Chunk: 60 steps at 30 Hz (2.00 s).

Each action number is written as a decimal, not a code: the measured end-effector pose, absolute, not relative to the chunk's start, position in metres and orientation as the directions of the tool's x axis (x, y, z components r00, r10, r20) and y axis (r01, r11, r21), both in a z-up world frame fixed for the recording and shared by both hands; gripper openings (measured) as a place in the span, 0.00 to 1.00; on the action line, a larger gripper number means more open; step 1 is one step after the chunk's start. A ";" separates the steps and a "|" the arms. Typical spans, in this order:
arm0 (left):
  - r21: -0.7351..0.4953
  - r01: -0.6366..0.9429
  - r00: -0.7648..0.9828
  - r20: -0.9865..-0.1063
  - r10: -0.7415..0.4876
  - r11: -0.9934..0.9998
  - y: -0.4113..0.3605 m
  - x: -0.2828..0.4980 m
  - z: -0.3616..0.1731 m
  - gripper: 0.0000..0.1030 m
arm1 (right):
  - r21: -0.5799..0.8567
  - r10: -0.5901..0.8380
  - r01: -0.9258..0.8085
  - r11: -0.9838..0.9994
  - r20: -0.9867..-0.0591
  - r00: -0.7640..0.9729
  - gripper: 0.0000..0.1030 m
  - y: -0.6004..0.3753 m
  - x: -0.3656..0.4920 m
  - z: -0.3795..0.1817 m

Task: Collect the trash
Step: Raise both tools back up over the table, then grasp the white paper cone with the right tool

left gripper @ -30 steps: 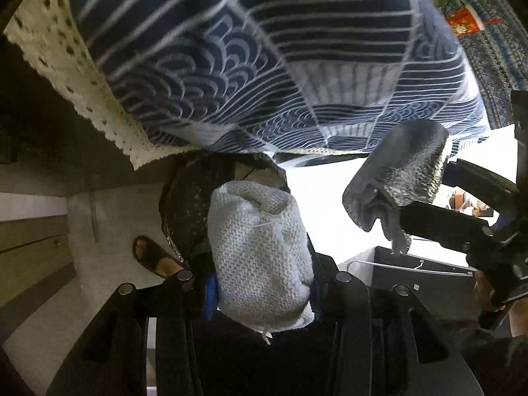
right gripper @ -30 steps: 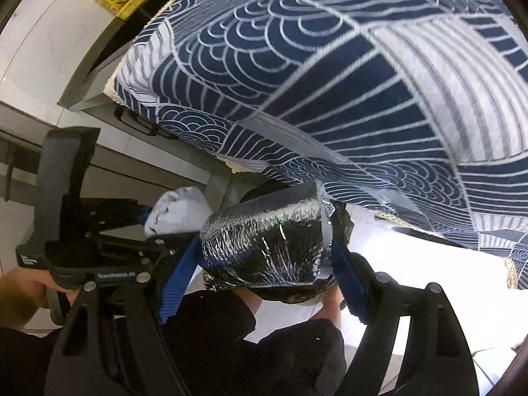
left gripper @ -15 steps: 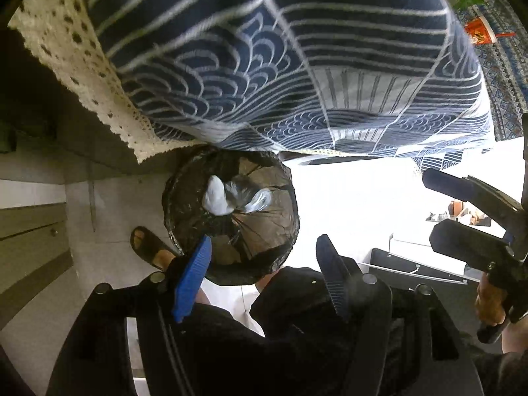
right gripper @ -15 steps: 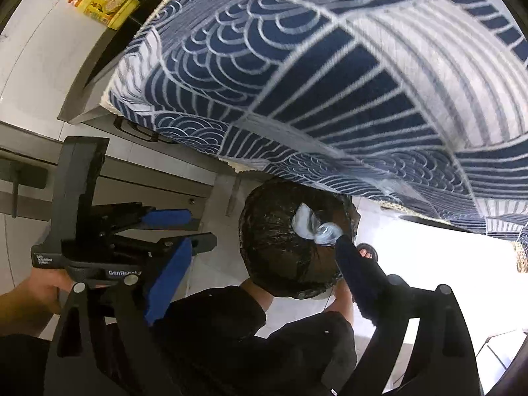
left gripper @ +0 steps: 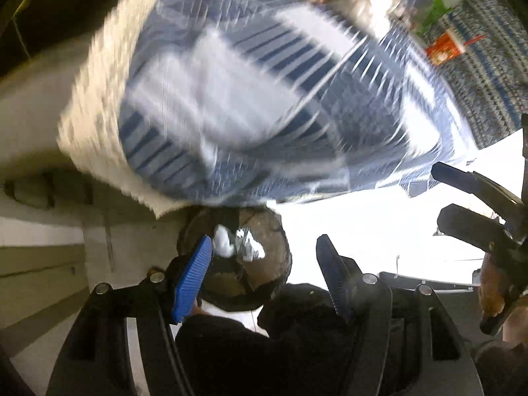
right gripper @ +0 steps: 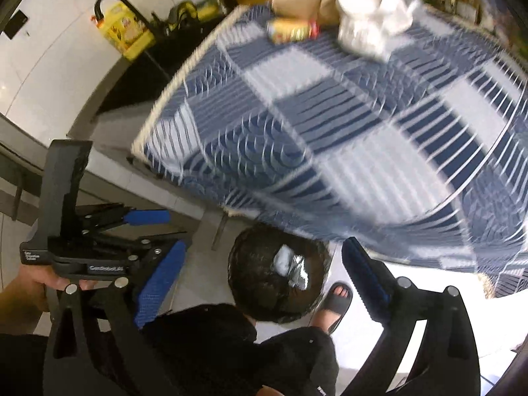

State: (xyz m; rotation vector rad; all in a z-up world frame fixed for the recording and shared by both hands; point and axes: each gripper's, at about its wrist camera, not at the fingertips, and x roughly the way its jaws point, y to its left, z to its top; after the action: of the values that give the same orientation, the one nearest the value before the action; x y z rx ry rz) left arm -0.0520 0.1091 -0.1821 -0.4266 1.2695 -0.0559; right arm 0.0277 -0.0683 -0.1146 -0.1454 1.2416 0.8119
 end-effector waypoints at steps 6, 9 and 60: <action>-0.313 -0.141 0.413 -0.881 -0.232 0.939 0.107 -0.025 -0.131 0.69 | 0.309 0.529 -0.613 0.727 -0.822 0.212 0.96 -0.077 0.059 -0.080; -0.292 -0.109 0.461 -0.862 -0.212 0.950 0.105 -0.006 -0.110 0.71 | 0.263 0.512 -0.623 0.736 -0.819 0.259 0.96 -0.075 0.079 -0.069; -0.202 -0.063 0.451 -0.879 -0.153 0.977 0.136 0.187 -0.093 0.78 | 0.396 0.477 -0.322 0.860 -0.847 0.234 0.62 -0.052 0.249 -0.098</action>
State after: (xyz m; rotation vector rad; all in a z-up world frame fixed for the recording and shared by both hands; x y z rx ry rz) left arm 0.1865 0.1357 -0.0929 -0.2172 1.1038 -0.0560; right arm 0.2491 -0.0517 -0.0977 0.1488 1.2166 0.5514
